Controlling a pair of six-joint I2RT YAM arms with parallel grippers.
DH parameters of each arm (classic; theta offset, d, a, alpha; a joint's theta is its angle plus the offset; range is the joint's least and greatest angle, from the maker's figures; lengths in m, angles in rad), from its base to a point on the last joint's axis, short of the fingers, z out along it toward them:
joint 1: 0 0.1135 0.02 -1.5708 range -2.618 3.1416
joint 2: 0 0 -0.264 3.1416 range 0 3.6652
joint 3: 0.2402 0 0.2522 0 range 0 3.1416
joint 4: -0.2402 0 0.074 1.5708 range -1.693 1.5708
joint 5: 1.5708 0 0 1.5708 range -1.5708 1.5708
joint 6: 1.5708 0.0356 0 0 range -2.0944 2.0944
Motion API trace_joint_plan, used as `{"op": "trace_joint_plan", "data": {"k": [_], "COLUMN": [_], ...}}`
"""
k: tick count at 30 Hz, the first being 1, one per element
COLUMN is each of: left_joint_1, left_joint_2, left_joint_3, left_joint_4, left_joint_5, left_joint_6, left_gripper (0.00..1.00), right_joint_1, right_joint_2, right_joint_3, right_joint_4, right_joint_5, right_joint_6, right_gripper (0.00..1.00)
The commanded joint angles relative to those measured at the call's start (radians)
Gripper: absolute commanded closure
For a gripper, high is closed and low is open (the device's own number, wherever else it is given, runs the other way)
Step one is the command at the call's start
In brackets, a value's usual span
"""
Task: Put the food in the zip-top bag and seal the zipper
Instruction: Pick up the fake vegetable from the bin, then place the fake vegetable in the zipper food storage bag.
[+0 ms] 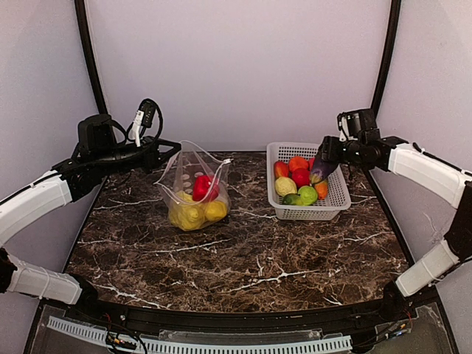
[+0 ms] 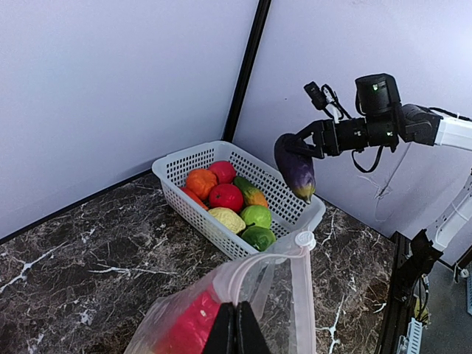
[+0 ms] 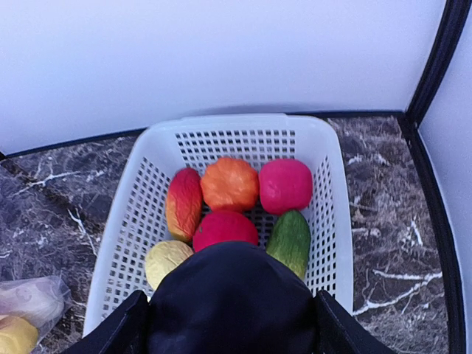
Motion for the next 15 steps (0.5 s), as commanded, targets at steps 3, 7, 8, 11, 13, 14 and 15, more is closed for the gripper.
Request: {"op": "trace_joint_plan", "data": {"k": [3, 7, 8, 11, 13, 14, 15], "left_joint_1": [-0.003, -0.003, -0.003, -0.003, -0.003, -0.003, -0.003], "left_joint_2": [-0.014, -0.004, -0.003, -0.004, -0.006, -0.008, -0.010], "left_joint_3": [0.003, 0.002, 0.001, 0.001, 0.001, 0.001, 0.001], "left_joint_4": [0.021, 0.030, 0.032, 0.036, 0.038, 0.038, 0.038], "left_joint_5": [0.011, 0.028, 0.031, 0.036, 0.037, 0.037, 0.037], "left_joint_6": [-0.001, -0.017, -0.021, -0.027, -0.028, -0.029, -0.029], "left_gripper": [0.99, 0.99, 0.99, 0.99, 0.99, 0.99, 0.99], "right_joint_1": [0.077, 0.206, 0.247, 0.365, 0.443, 0.485, 0.520], "right_joint_2": [-0.130, -0.214, -0.227, -0.245, -0.236, -0.226, -0.213], "right_joint_3": [0.015, 0.016, 0.017, 0.032, 0.047, 0.056, 0.067], "right_joint_4": [0.110, 0.172, 0.190, 0.248, 0.292, 0.317, 0.339], "right_joint_5": [-0.017, -0.026, -0.021, 0.005, 0.027, 0.041, 0.054], "right_joint_6": [-0.180, -0.211, -0.219, -0.242, -0.270, -0.286, -0.305], "right_gripper": [0.63, 0.63, 0.63, 0.62, 0.62, 0.62, 0.62]}}
